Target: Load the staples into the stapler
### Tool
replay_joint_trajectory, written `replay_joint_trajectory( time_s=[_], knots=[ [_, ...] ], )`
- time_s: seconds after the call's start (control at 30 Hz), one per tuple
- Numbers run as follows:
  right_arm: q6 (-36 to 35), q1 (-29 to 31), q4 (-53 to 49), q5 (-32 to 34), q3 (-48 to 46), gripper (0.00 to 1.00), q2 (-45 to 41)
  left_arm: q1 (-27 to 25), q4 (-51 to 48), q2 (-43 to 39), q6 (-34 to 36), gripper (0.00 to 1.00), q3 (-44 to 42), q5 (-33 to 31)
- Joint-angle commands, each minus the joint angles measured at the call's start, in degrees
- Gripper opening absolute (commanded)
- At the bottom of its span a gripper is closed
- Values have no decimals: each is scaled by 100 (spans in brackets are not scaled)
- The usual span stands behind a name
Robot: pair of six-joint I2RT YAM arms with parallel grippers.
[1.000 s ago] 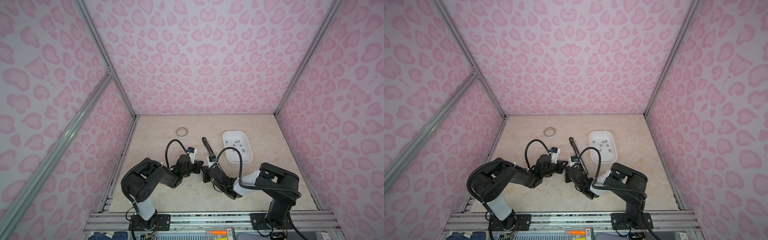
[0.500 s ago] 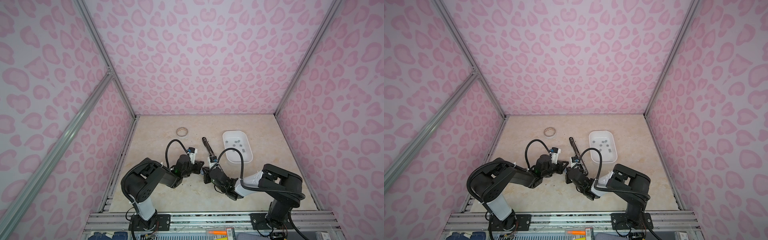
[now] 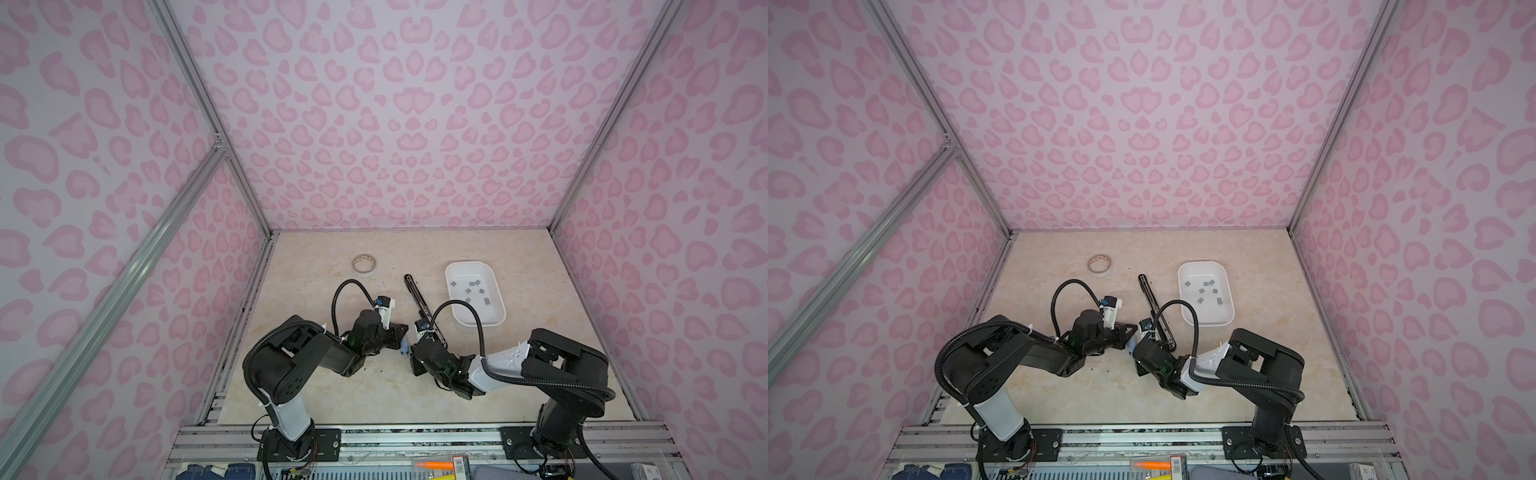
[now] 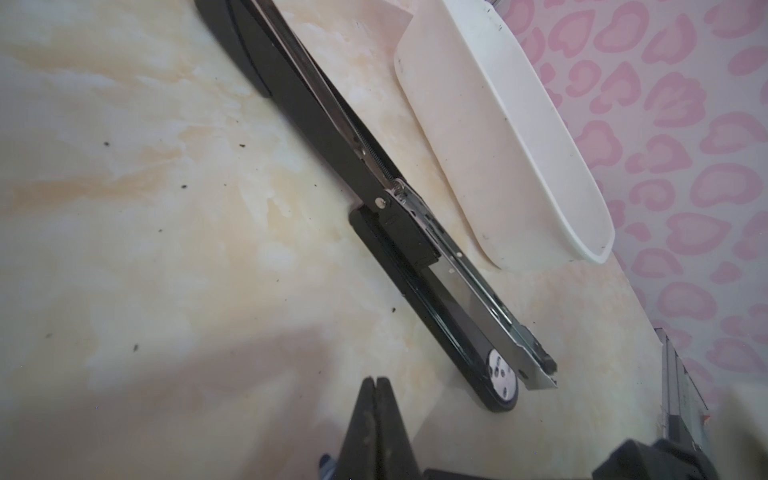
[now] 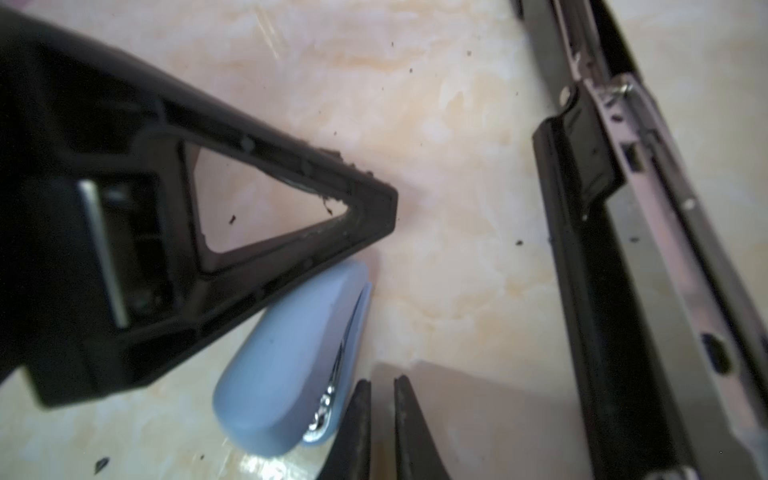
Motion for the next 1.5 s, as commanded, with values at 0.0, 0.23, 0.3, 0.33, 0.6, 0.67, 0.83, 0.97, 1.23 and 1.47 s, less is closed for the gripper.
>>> replay_joint_trajectory(
  time_s=[0.0, 0.23, 0.3, 0.33, 0.6, 0.67, 0.83, 0.97, 1.23, 1.47],
  knots=[
    [143, 21, -77, -29, -116, 15, 136, -1, 49, 72, -47, 4, 10, 80],
    [-44, 5, -518, 432, -99, 15, -463, 0, 24, -54, -17, 4, -35, 41],
    [-107, 5, -676, 557, -99, 16, -674, 3, -17, -137, 12, 4, -46, 12],
    [-118, 8, -749, 610, -106, 18, -781, 0, -42, -200, 27, 4, -62, 2],
    [-171, 12, -1242, 1108, -161, 41, -1492, -1, -557, -1304, 319, 7, -291, -560],
    [-153, -4, -1306, 1373, -275, 51, -1621, -1, -655, -1568, 339, 14, -305, -680],
    [-135, -145, -1421, 1616, -509, 65, -1766, 4, -925, -1762, 289, 51, -38, -745],
    [-148, -329, -1392, 1562, -578, 65, -1705, -1, -946, -1908, 241, 74, -31, -967],
    [-407, -677, -1003, 1067, -450, 61, -1197, 21, -1353, -1957, 315, 86, 247, -1082],
    [-531, -707, -1037, 1111, -222, 49, -871, 45, -1430, -1493, 125, 86, 574, -884]
  ],
)
